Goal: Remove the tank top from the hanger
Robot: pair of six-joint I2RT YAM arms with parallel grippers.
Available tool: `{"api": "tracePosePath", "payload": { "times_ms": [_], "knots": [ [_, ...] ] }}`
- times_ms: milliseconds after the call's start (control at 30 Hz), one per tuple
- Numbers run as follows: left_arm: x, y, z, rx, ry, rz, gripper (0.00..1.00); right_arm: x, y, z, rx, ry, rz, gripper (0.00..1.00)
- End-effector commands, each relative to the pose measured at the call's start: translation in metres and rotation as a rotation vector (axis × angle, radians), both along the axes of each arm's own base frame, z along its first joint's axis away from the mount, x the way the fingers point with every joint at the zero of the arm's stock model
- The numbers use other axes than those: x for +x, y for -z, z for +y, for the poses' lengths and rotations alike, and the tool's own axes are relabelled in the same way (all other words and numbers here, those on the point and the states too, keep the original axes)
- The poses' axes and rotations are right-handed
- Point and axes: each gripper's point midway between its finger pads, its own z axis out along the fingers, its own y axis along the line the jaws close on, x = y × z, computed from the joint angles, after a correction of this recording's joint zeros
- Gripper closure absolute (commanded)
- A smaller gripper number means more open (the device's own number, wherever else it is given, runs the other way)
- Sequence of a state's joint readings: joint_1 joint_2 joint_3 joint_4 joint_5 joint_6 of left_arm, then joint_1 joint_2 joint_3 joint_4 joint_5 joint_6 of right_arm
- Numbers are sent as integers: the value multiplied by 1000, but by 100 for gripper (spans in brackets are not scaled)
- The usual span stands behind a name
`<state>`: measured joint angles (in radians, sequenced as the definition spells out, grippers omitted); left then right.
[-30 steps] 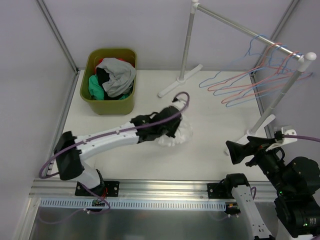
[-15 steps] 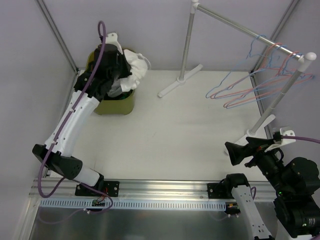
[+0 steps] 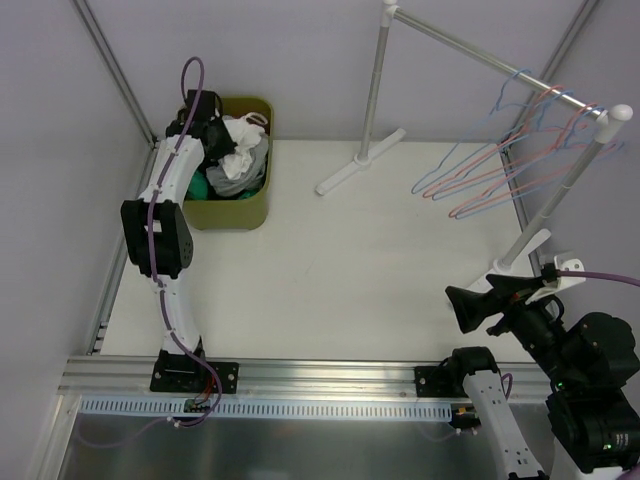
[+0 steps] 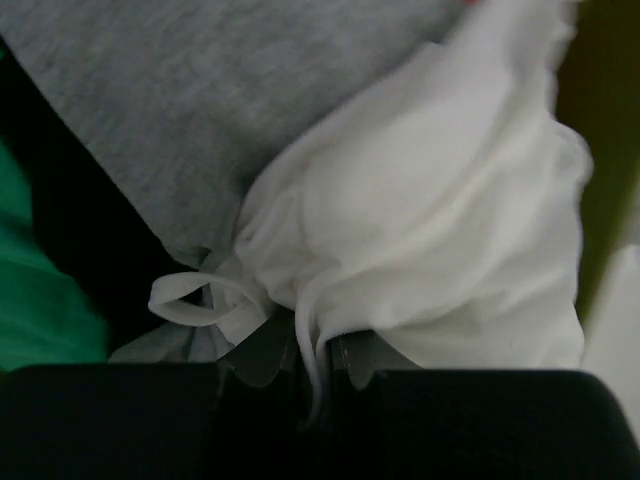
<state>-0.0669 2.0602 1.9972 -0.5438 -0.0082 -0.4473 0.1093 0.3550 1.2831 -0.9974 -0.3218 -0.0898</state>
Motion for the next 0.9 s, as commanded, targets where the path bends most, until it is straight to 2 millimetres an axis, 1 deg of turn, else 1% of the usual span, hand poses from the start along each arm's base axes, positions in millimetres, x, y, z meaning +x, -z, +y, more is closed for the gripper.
{"api": "tracePosePath", "payload": {
  "times_ms": [0,33,100,133,200,233,300,333,367,400,433,467,533,567,600,633,667,700,733,767,833,867],
  "knots": [
    [-26,51,39,-20,-174,163,100,-2,-13,7,14,-44,-52,0],
    [-30,60,53,-24,-210,185,100,-2,-13,7,14,-47,-52,0],
    [-37,73,61,-34,-239,220,100,-2,-13,9,20,-55,-47,0],
    [-37,73,64,-31,-243,218,100,-2,-12,10,22,-58,-41,1],
    [-35,67,66,-20,-240,203,100,-1,-12,10,25,-60,-38,1],
    [-33,63,62,-35,-220,196,100,-1,-12,10,28,-60,-35,0],
    [-29,49,57,-51,-184,164,100,-2,-11,11,31,-62,-36,1],
    [-29,41,53,-66,-168,150,98,-1,-11,11,30,-61,-35,0],
    [-30,25,53,-68,-165,117,82,-2,-10,10,29,-60,-36,1],
    [-31,15,51,-73,-157,99,76,-1,-10,10,29,-60,-34,1],
    [-33,5,48,-83,-142,79,73,-1,-9,10,28,-60,-33,1],
    [-36,-20,48,-81,-137,28,61,-1,-10,11,30,-64,-32,1],
    [-42,-45,50,-72,-134,-24,47,1,-9,12,31,-68,-22,0],
    [-49,-71,51,-64,-136,-79,38,1,-8,12,31,-68,-19,0],
    [-53,-84,51,-62,-133,-104,15,2,-8,12,31,-68,-18,1],
    [-56,-97,52,-52,-131,-132,8,3,-7,12,30,-67,-12,1],
    [-65,-120,56,-35,-147,-182,4,6,-5,12,27,-62,-3,0],
    [-71,-131,58,-26,-153,-201,1,8,-4,11,25,-59,0,1],
    [-77,-139,60,-18,-158,-216,1,11,-2,11,22,-57,7,0],
    [-88,-159,60,-13,-158,-259,1,16,-1,9,12,-40,8,0],
    [-106,-173,57,-11,-131,-282,1,24,1,-1,-16,13,11,0],
    [-124,-188,53,-17,-110,-313,1,33,1,-14,-31,95,15,1]
  ]
}}
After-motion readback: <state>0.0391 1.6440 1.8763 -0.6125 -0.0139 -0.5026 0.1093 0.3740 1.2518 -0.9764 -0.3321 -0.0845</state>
